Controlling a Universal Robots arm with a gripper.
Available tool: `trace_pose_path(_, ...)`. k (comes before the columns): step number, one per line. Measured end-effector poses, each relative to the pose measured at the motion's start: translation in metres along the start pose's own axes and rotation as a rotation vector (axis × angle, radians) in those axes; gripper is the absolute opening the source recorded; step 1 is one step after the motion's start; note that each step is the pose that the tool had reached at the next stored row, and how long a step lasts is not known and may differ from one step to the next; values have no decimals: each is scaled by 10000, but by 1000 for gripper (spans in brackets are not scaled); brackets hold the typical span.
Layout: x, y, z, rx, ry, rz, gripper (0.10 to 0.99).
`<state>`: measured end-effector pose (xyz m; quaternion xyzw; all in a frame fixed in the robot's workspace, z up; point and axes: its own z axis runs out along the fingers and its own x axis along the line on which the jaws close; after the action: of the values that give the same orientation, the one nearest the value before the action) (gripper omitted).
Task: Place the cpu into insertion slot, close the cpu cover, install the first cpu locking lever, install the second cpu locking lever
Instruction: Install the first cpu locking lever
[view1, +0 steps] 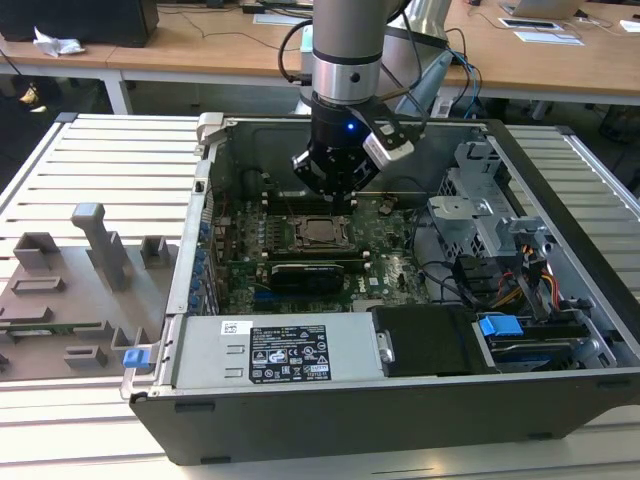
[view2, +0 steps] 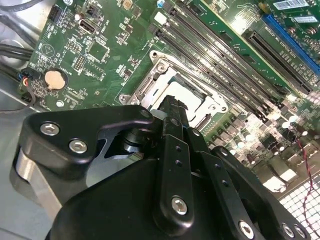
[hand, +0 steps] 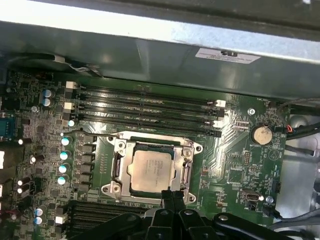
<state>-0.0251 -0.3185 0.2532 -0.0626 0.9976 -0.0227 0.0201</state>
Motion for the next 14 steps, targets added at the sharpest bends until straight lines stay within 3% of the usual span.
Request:
trace_pose_path(2,0,0,2,-15,11,8,106)
trace_pose_path(5,0,0,8,-92,399,13,106)
trace_pose_path(6,0,0,10,-116,570,21,106)
trace_pose_path(8,-1,0,14,-148,768,39,106)
trace_pose_path(12,2,1,17,-291,777,290,106)
trace_pose_path(14,1,2,18,-301,780,434,106)
